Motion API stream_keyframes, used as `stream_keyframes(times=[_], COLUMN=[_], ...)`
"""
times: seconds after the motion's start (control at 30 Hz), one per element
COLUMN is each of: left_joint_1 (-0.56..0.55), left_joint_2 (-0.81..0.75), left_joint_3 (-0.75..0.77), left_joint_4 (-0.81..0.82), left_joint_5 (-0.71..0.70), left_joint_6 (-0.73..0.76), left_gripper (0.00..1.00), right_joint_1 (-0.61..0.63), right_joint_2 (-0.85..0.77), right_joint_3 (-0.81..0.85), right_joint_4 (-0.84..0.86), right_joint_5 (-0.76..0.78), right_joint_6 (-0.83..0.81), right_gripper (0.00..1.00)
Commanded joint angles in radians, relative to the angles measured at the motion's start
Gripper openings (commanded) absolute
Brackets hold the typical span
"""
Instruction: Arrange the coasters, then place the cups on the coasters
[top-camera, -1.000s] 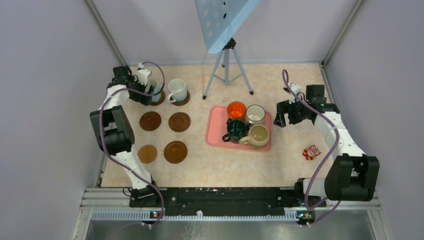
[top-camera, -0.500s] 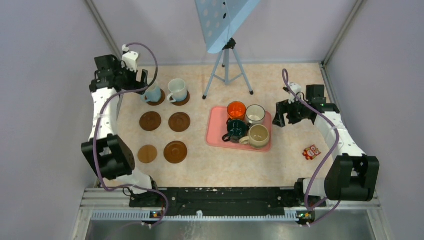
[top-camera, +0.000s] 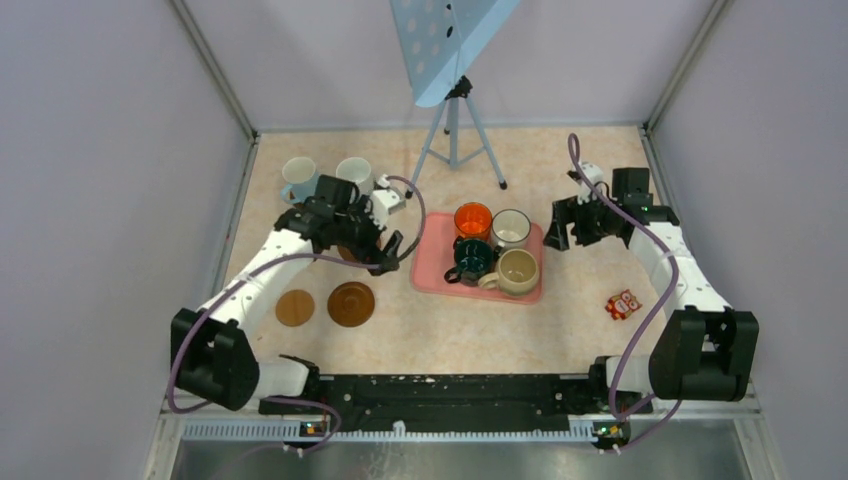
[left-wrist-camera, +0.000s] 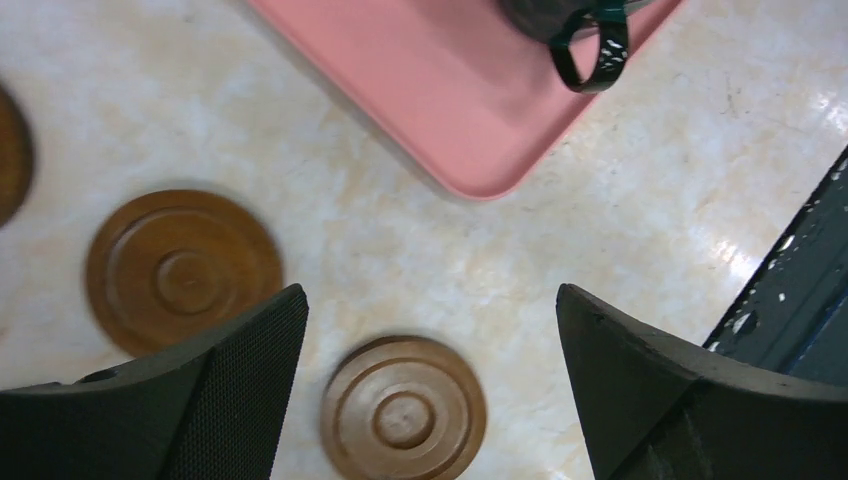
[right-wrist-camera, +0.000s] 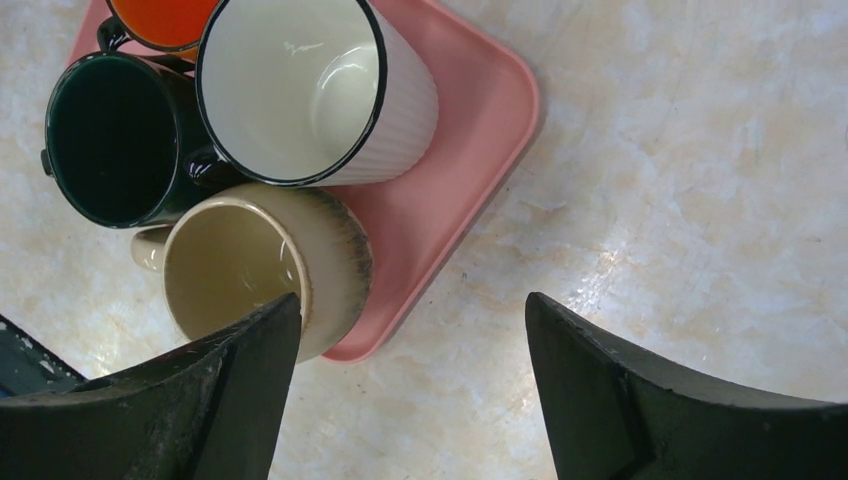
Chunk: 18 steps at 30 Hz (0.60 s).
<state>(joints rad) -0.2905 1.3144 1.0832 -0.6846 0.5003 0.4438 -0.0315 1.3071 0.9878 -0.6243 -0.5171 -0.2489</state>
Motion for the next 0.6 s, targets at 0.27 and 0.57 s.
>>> stream_keyframes(times=[0.27,0.57], left_joint_1=[-0.361,-0.520], left_joint_2=[0.095,0.311], left_joint_3=[-0.168,-0.068], left_joint_4=[0.465,0.515], left_joint_5=[-0.175,-0.365], left_joint_6=[-0.293,-0.327], left_gripper=[0.99,0.88], right_joint_1=[-0.006,-0.006], right_joint_2=[-0.034,-0.065], right_joint_3=[0.038,0.004], right_joint_4=[0.032,0.054], right_joint_5=[0.037,0.069], right_joint_6=[0.033,0.054], right_gripper=[0.81,0.81])
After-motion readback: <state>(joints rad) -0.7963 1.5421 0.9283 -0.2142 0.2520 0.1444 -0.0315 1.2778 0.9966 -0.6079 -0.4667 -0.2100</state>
